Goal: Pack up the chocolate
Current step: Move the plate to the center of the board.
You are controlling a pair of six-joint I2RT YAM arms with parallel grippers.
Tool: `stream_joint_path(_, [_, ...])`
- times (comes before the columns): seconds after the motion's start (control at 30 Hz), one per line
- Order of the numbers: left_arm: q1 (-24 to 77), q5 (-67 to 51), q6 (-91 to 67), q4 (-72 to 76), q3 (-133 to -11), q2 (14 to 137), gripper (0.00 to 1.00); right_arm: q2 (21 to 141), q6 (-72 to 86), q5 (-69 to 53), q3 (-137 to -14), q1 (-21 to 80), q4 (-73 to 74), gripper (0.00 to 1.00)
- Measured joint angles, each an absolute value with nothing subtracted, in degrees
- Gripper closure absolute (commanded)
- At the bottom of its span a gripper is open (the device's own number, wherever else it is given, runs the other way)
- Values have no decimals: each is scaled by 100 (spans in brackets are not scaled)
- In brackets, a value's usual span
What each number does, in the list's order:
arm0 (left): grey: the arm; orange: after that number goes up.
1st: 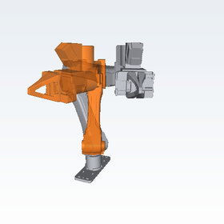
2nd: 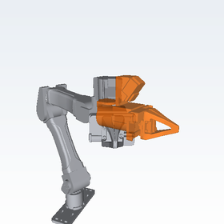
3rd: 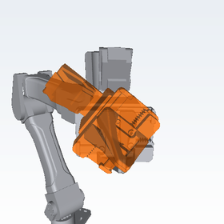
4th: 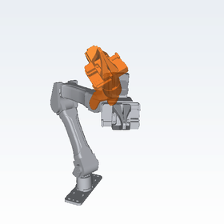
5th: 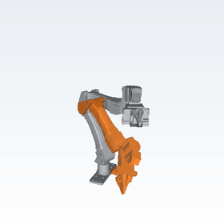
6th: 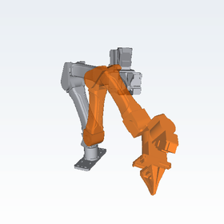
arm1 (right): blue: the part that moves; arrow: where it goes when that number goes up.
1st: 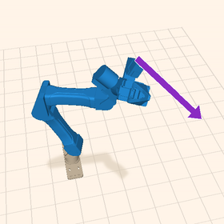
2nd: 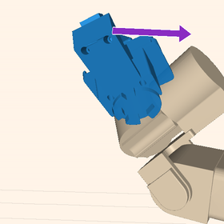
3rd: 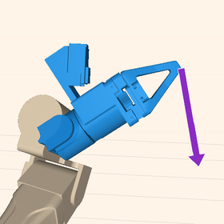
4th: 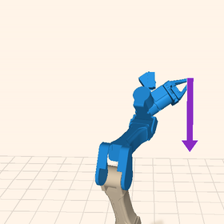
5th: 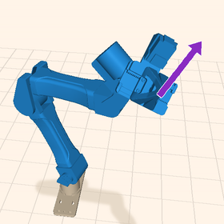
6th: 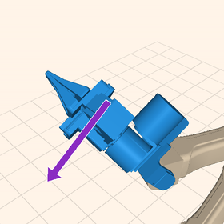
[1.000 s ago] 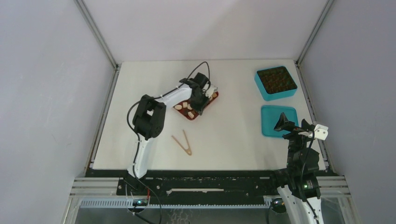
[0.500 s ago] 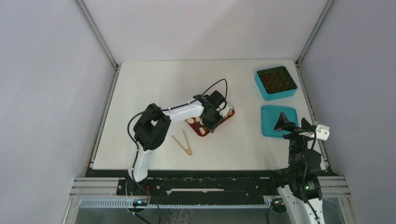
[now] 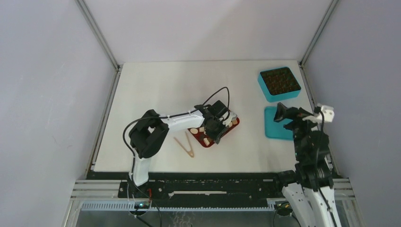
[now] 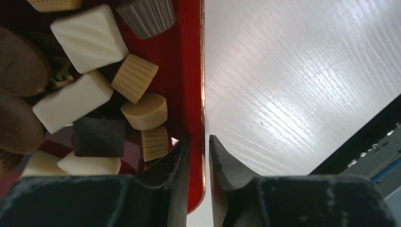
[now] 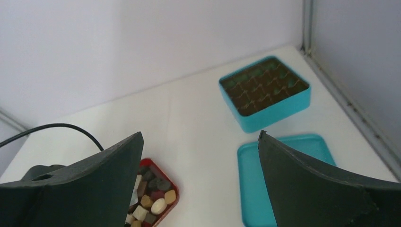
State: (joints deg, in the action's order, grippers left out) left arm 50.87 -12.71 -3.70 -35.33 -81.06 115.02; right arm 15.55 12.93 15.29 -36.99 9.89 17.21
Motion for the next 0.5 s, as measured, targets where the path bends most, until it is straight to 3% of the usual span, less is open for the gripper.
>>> stream_joint_path(0.13, [5166,-1308,-628,-3406,-7841,11262,51,2650,1540,1286,-3846,965,1640,0])
stream_joint_path(0.27, [5186,-1227,-928,-3352,-7603,10812,40,4036,1658,906,-4222,784,1588,0])
stream_joint_path(0.37, [5186,-1057,-1109,-3350,-7485,10241,23,5094,1675,587,-4626,519,1424,0])
stream_joint_path(0.5, [5135,-690,-1317,-3365,-7334,9212,15,6278,1656,235,-4974,202,1175,3])
